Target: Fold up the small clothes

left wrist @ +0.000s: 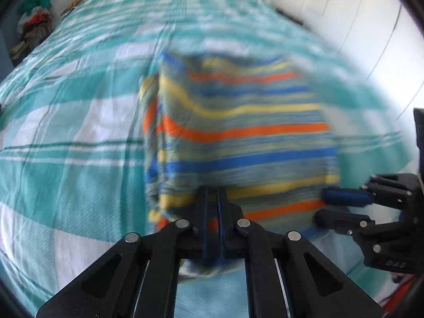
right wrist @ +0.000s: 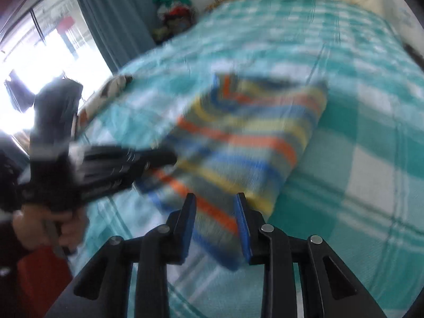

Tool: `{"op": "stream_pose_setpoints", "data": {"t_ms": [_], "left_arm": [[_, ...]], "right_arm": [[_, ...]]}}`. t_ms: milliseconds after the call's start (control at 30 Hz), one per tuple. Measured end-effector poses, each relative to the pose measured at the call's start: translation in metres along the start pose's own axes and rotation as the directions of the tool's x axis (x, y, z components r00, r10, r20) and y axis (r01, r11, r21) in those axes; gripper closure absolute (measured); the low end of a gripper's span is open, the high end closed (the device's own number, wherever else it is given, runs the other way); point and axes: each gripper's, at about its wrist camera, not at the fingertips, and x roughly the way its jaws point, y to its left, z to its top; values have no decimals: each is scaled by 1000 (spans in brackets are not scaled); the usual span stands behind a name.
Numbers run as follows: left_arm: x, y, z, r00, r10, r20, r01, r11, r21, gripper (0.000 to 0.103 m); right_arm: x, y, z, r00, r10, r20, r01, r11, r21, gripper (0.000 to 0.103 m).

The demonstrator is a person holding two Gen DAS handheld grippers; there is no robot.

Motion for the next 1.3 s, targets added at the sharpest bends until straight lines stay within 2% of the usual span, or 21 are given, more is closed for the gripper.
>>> {"op": "stream_pose_setpoints", "data": {"t_ms": [33,100,167,200,233,267,300,333,400,533,633,767,900,1033,1300], "left_arm": [[-2,3,-3,1000,-4,0,4,1000,-4,97],[-16,10,-8,1000,13,18,-13,1000,-14,97],[-29,16,-18,1000,22,18,-21,999,-24,89],[-36,18,-24,1000,19,18,-18,999,-30,76],[-44,21,-33,999,39,20,-38,999,-39,47],[-52,22,-43,997,69,32,-67,996,-51,34],[-62,26,-56,994,93,54,-89,994,-69,17],[-67,29,-65,993,97,68,-91,993,-79,14],[-70,36,-84,994,94,55,-88,991,-96,14],[-59,46,-118,990,140,3,-138,984,-114,10],[-51,50,-127,986,162,43,-156,980,-121,1],[-45,44,-133,975,202,89,-194,977,-90,0],[-44,44,-134,974,206,98,-198,977,-82,1],[-43,44,-136,973,208,101,-201,977,-73,1],[-42,42,-138,971,217,98,-211,975,-62,1]], "right_arm": [[6,-7,-7,1000,-2,4,2,998,56,82],[-6,-11,-12,998,13,61,-21,991,131,83],[-17,-10,-19,997,2,75,-15,985,170,79],[-23,-7,-25,997,-16,77,2,986,168,79],[-28,-2,-31,996,-43,74,31,988,152,77],[-32,3,-36,995,-74,71,64,988,138,74],[-36,9,-42,992,-107,69,97,987,127,65],[-41,15,-50,989,-131,71,122,985,125,52],[-48,24,-64,983,-166,75,154,977,145,39],[-50,44,-92,970,-238,60,224,958,176,37],[-39,52,-111,954,-293,57,278,942,191,31],[-28,63,-121,917,-388,90,375,917,133,21],[-23,57,-123,910,-402,101,384,910,157,11],[-20,60,-126,896,-430,111,413,899,148,8],[-17,61,-126,888,-445,115,428,892,146,5]]}}
